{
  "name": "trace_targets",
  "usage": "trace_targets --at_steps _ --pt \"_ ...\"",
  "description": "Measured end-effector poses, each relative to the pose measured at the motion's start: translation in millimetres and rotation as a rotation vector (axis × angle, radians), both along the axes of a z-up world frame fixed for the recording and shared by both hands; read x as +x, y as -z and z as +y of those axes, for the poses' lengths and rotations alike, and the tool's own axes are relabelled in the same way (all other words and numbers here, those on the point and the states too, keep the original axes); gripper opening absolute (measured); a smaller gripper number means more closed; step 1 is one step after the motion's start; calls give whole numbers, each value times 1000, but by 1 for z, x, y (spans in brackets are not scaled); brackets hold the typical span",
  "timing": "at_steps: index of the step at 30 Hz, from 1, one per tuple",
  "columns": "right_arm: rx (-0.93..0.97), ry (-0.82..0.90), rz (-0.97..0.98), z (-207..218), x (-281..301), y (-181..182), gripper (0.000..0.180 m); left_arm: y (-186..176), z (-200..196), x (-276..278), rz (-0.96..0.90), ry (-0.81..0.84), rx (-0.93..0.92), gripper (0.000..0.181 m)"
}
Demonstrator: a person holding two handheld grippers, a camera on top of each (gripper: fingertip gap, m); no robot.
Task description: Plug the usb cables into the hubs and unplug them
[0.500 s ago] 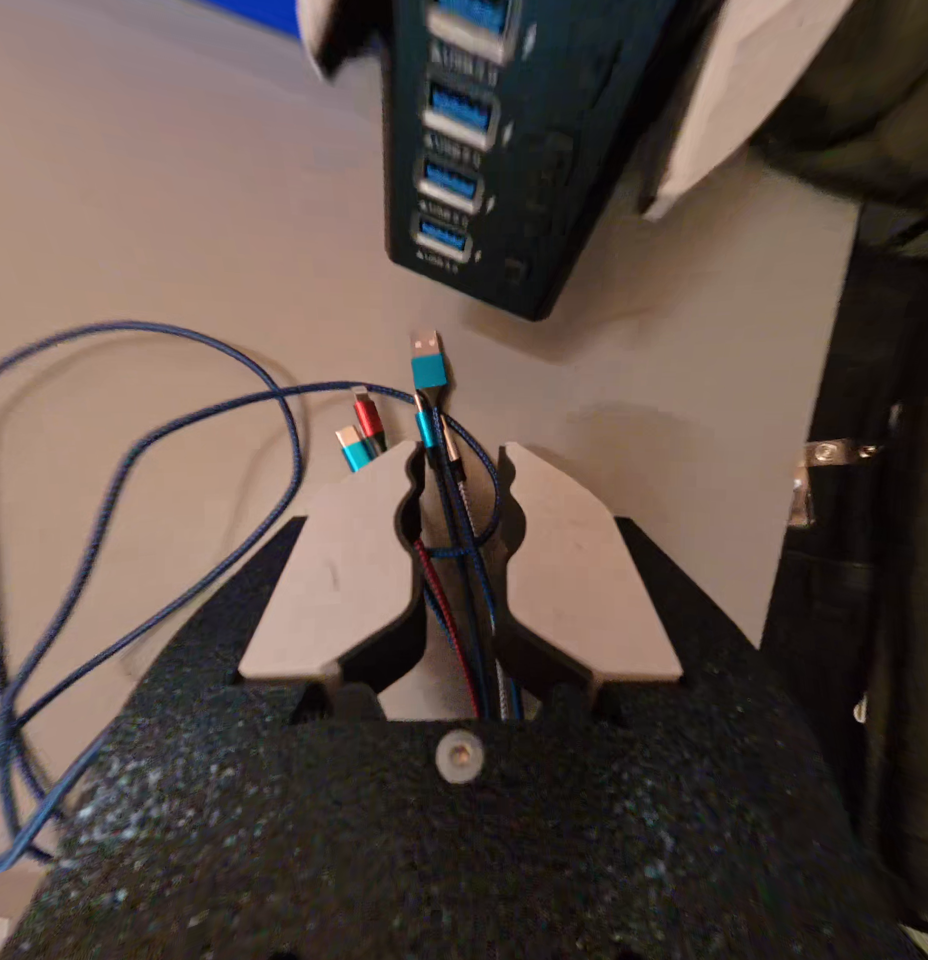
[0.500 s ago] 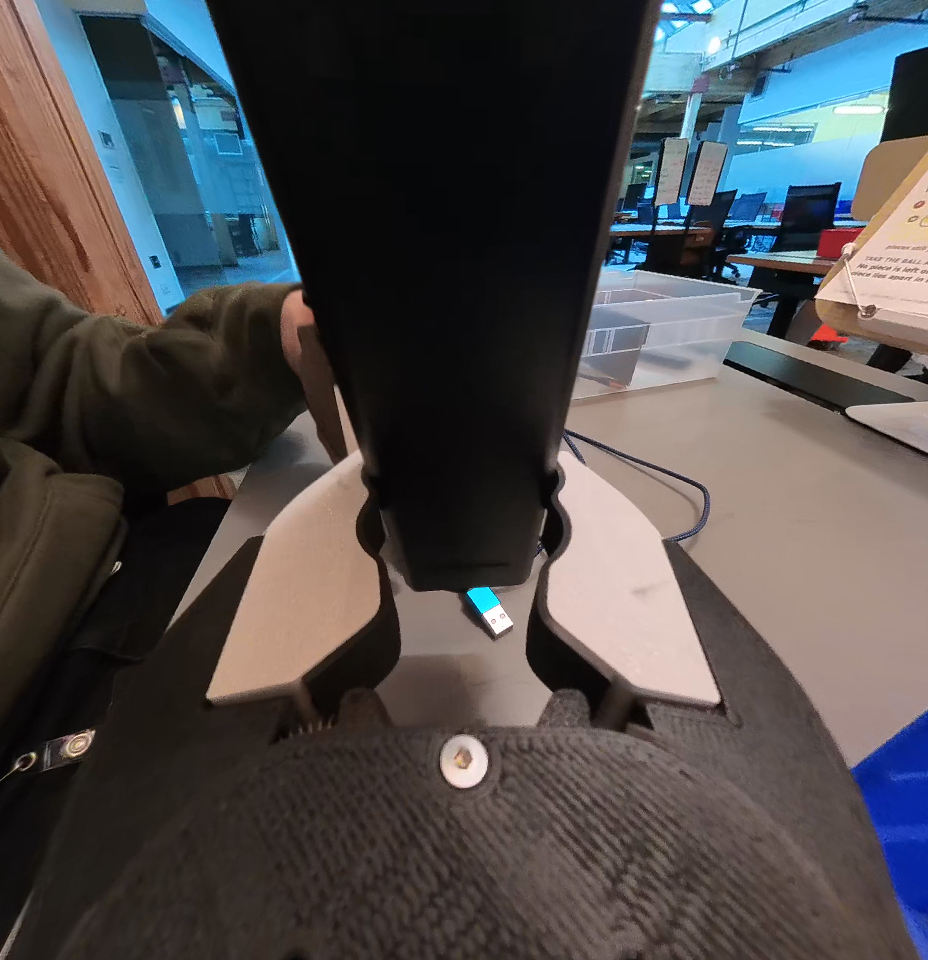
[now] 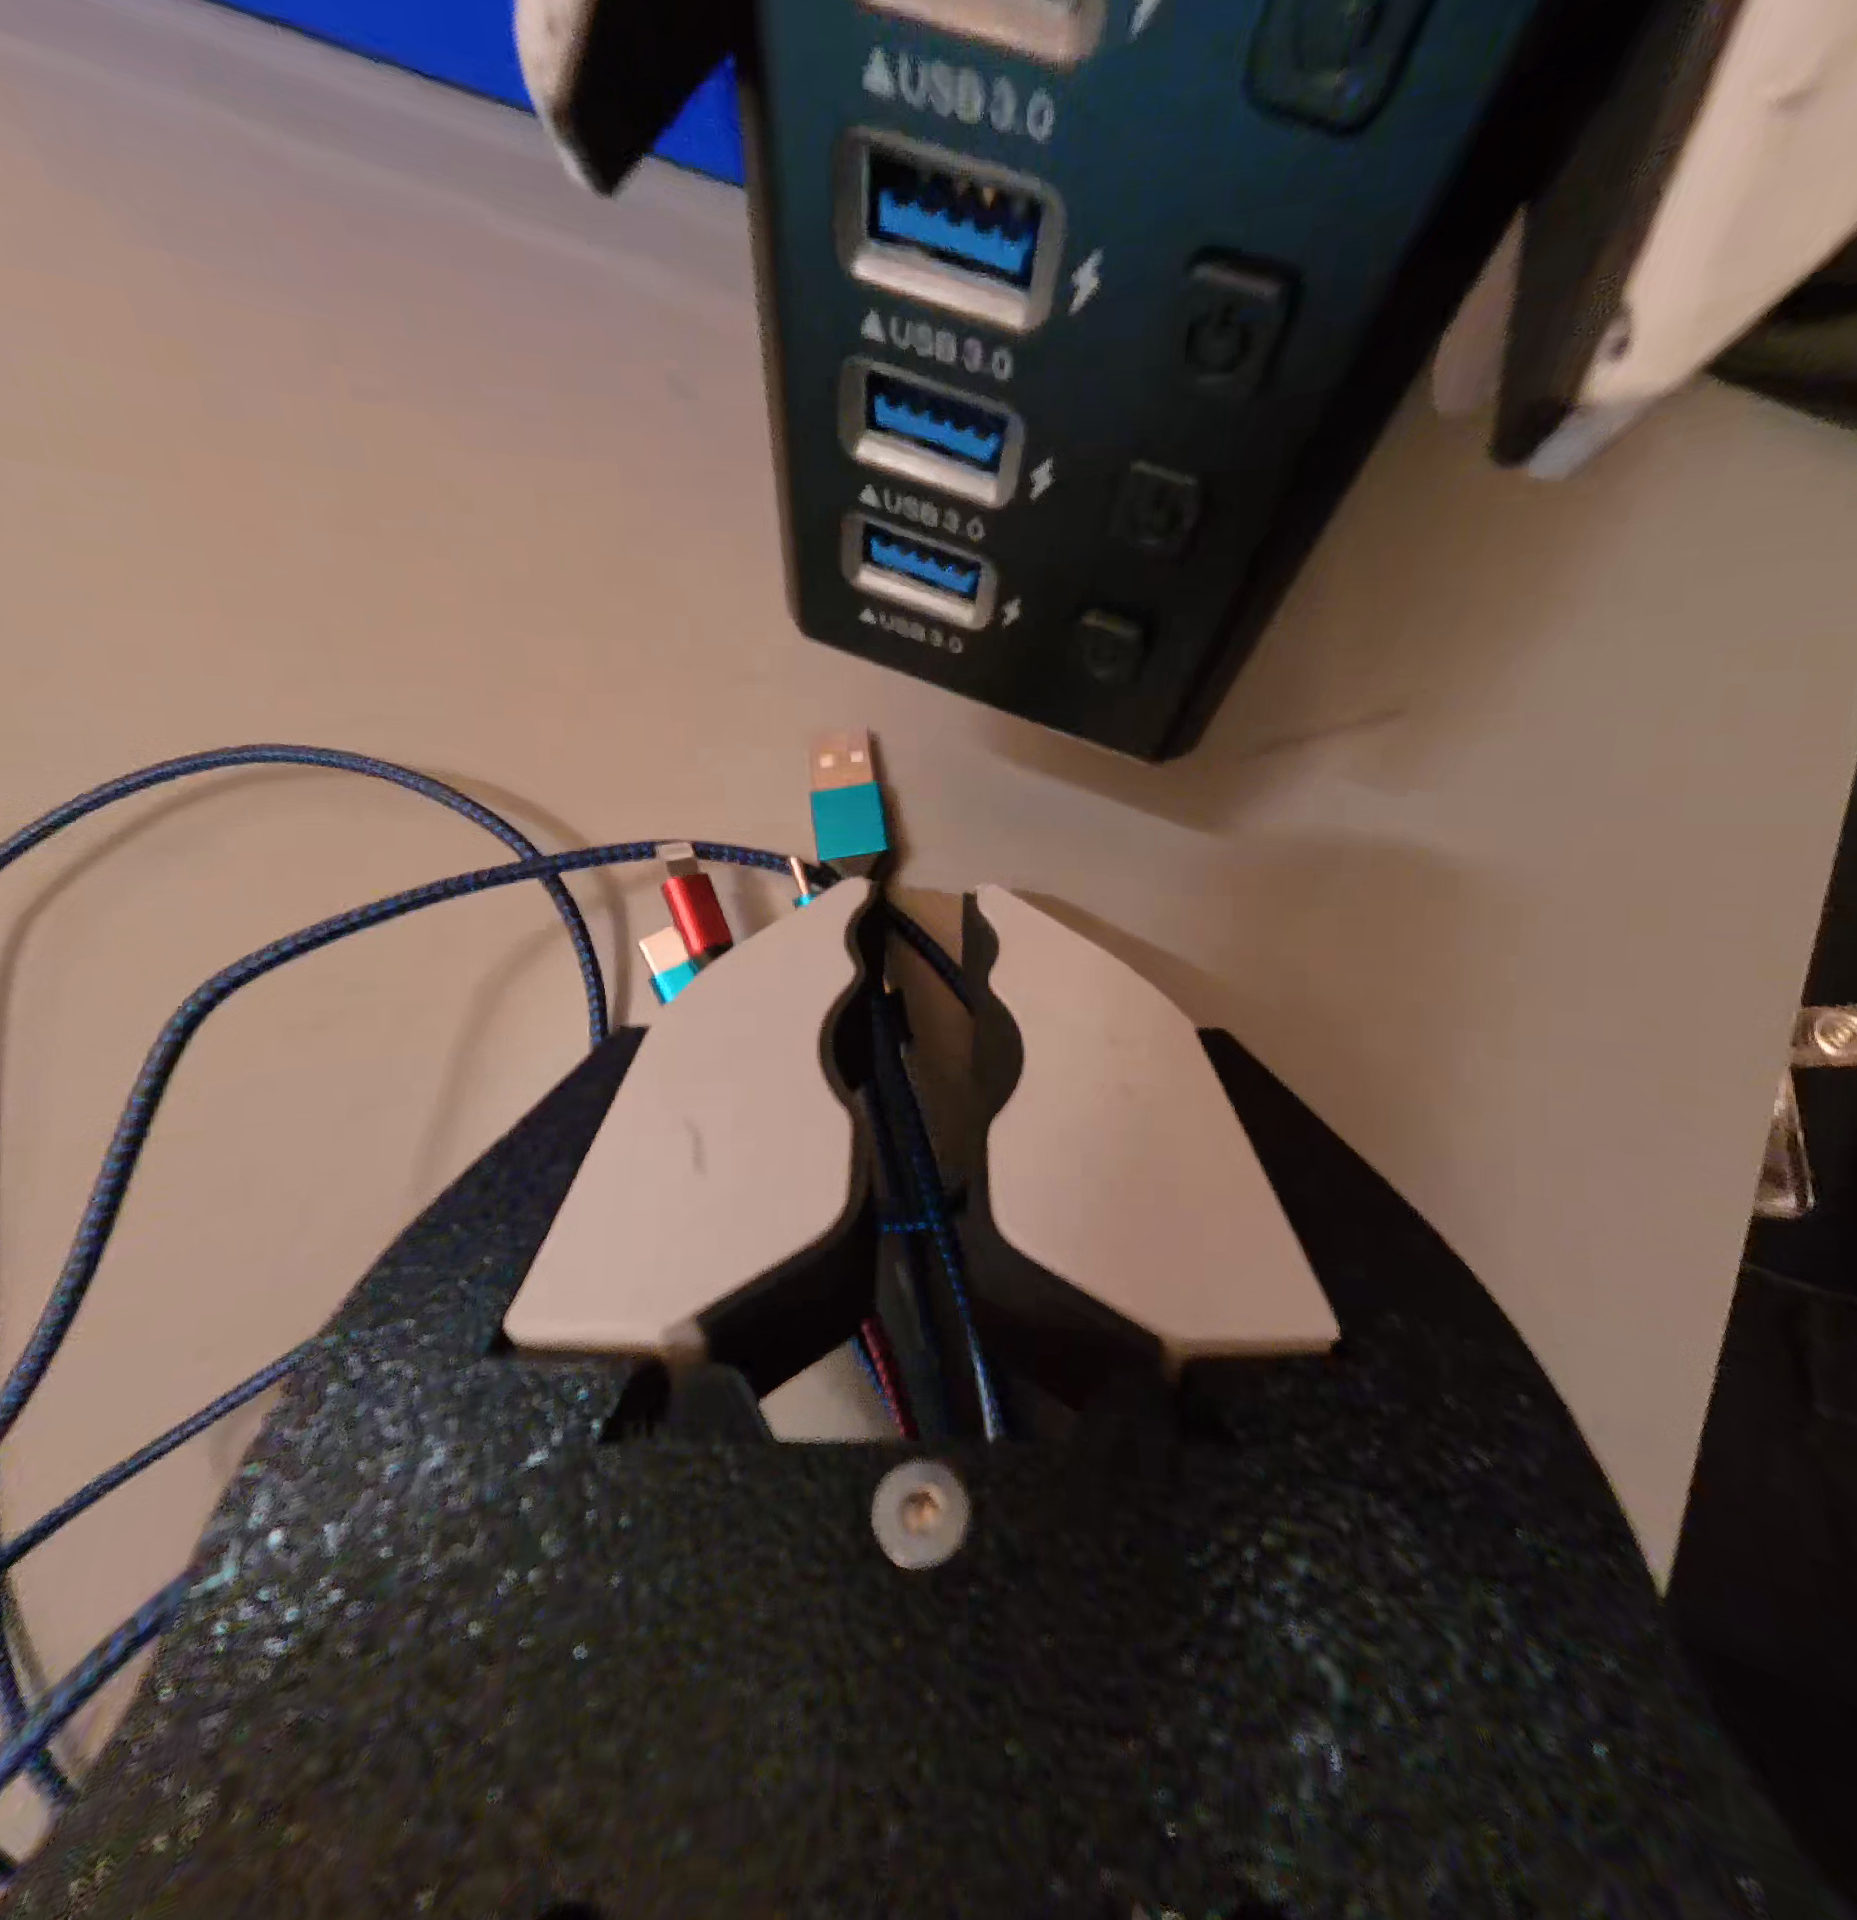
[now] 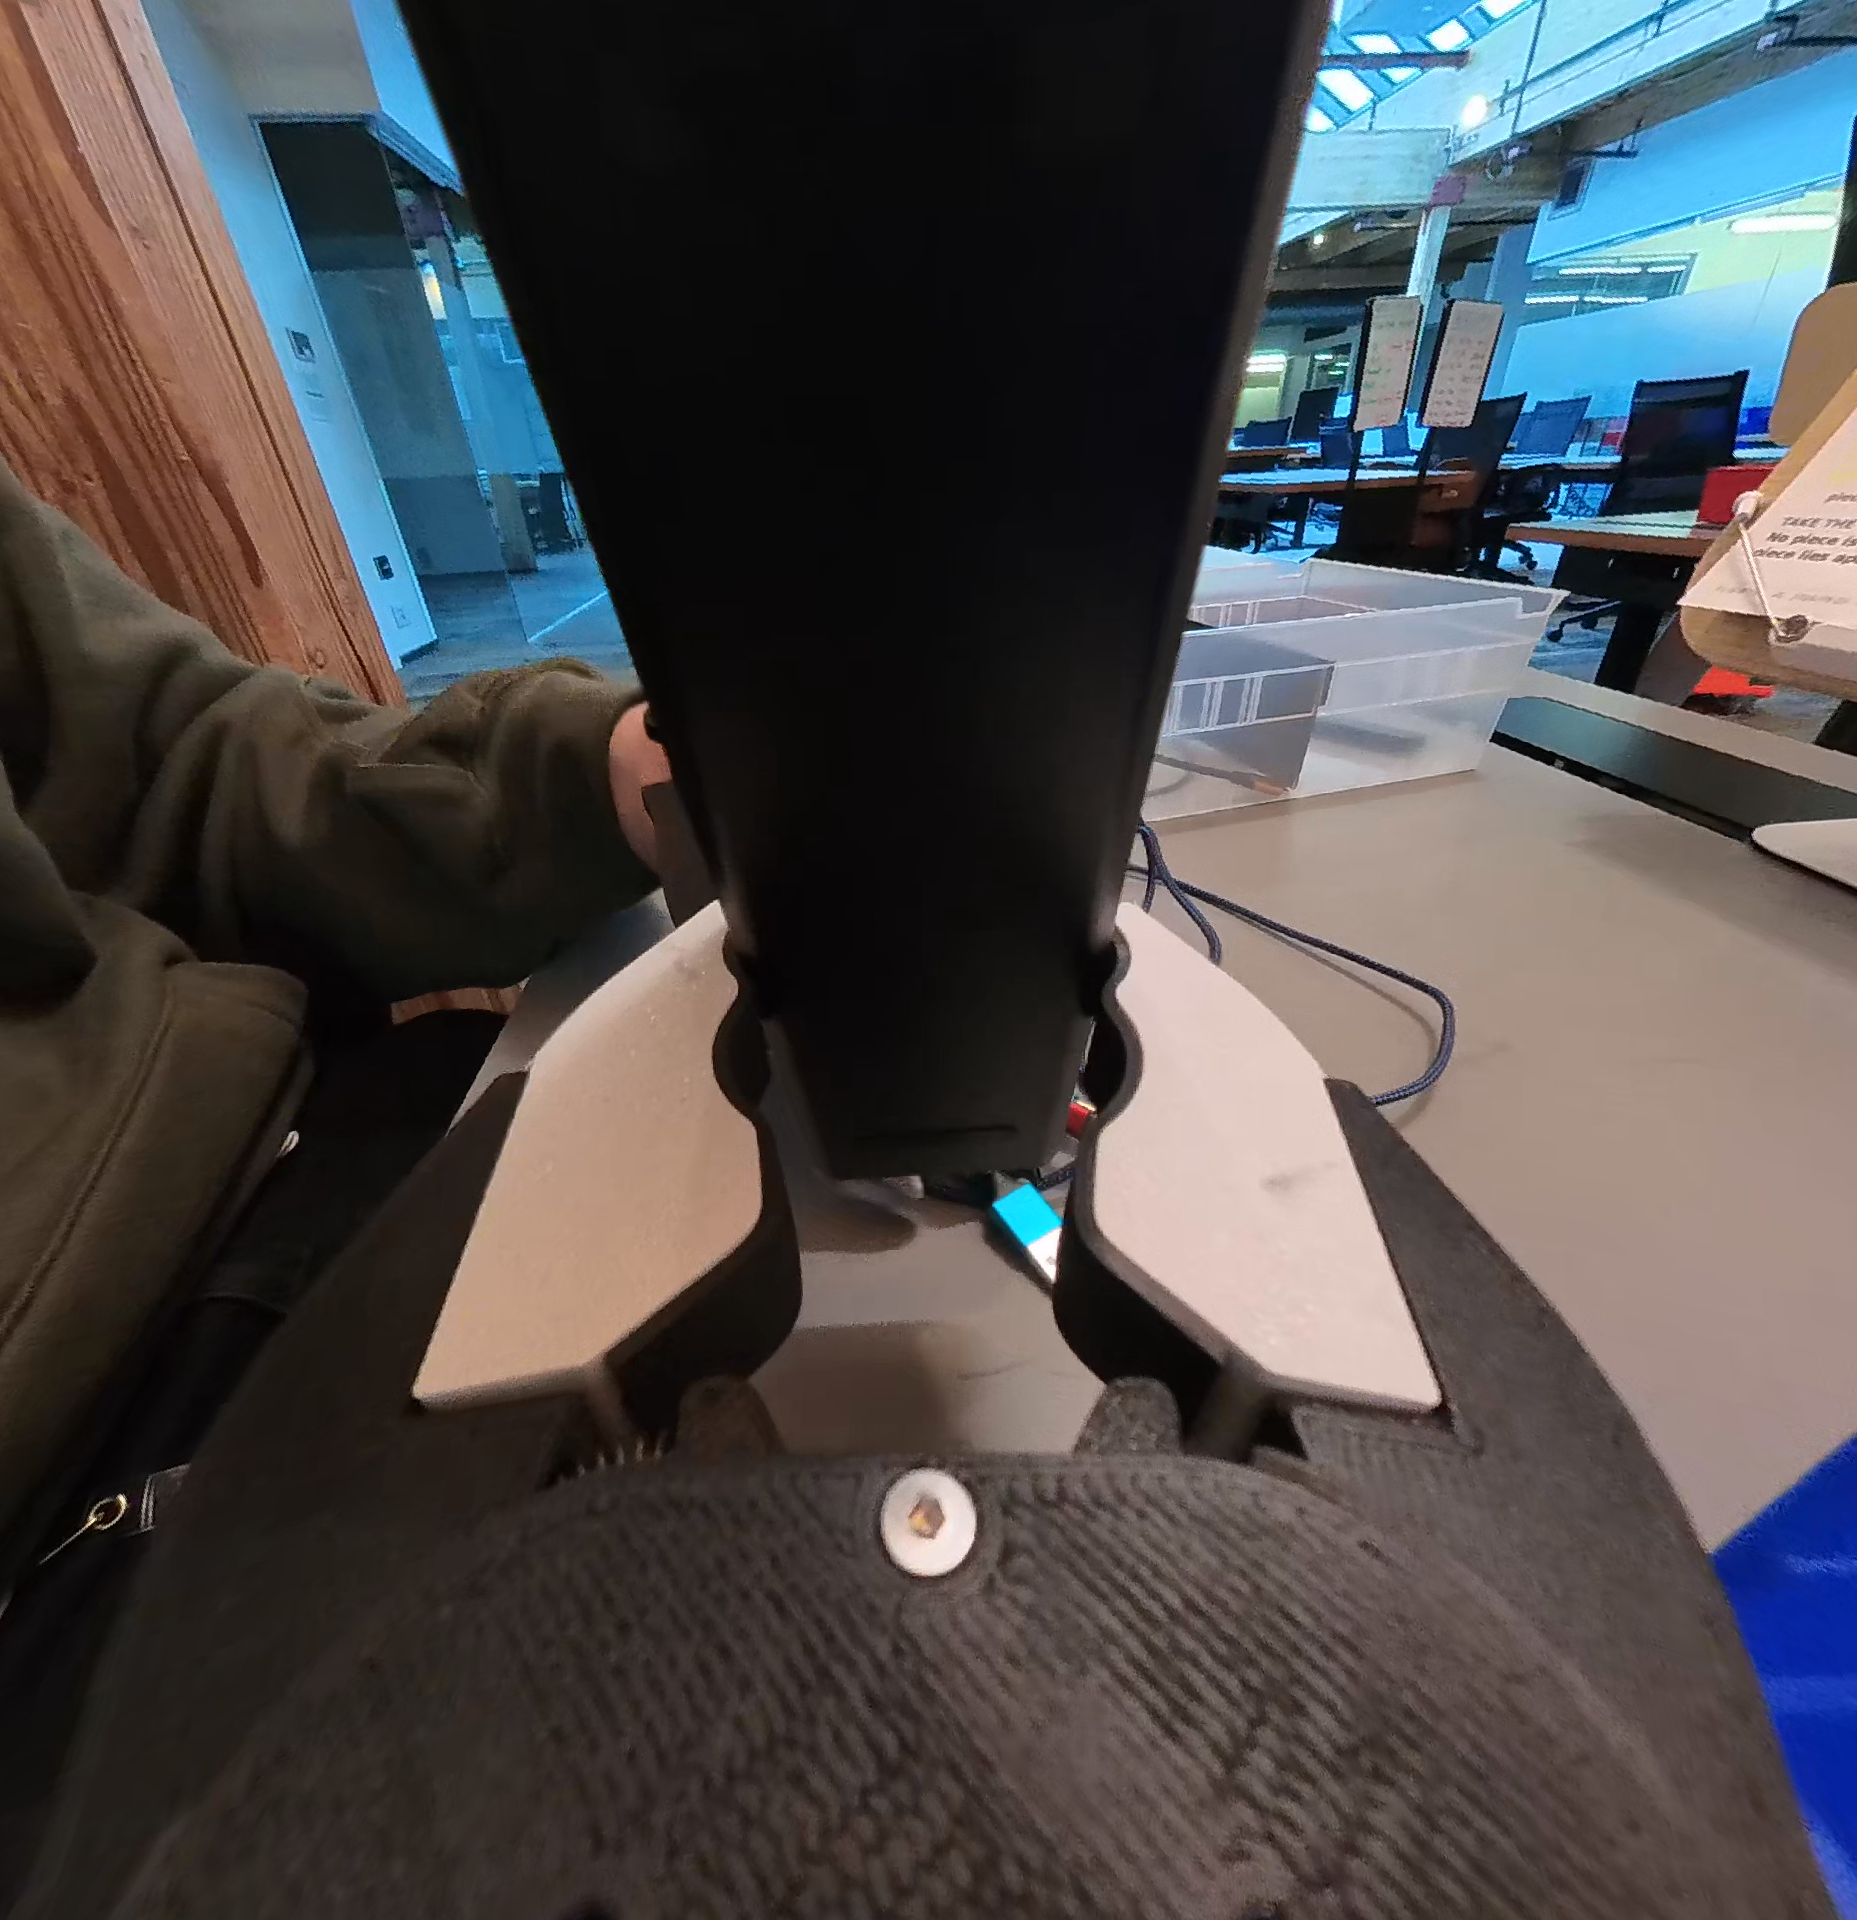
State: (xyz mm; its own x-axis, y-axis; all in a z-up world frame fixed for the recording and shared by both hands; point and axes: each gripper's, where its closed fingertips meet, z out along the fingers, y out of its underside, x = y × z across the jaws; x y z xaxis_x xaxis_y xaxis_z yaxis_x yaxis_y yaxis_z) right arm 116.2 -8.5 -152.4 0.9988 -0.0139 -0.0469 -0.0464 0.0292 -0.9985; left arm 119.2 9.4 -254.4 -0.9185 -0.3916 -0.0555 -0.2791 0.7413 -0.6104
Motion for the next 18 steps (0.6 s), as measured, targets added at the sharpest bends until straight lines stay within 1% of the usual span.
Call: trace_targets --at_steps 1,3,7,9,15,18 --pt "-2 -3 -1 0 0 0 61 -1 0 3 -15 -21 -7 15" --pt "-4 -3 -3 0 -1 0 61 -2 3 10 -53 -60 8 16" --pt "-15 -11 -1 2 -2 2 61 5 7 12 -36 -101 36 18" --pt "-22 -21 -3 2 -3 3 61 8 5 11 -18 -105 24 10" --pt "-36 -35 -2 4 -4 4 61 6 3 12 -33 -94 -8 3" --pt "-32 -45 0 3 -5 4 61 -6 7 12 -35 -80 -43 2"
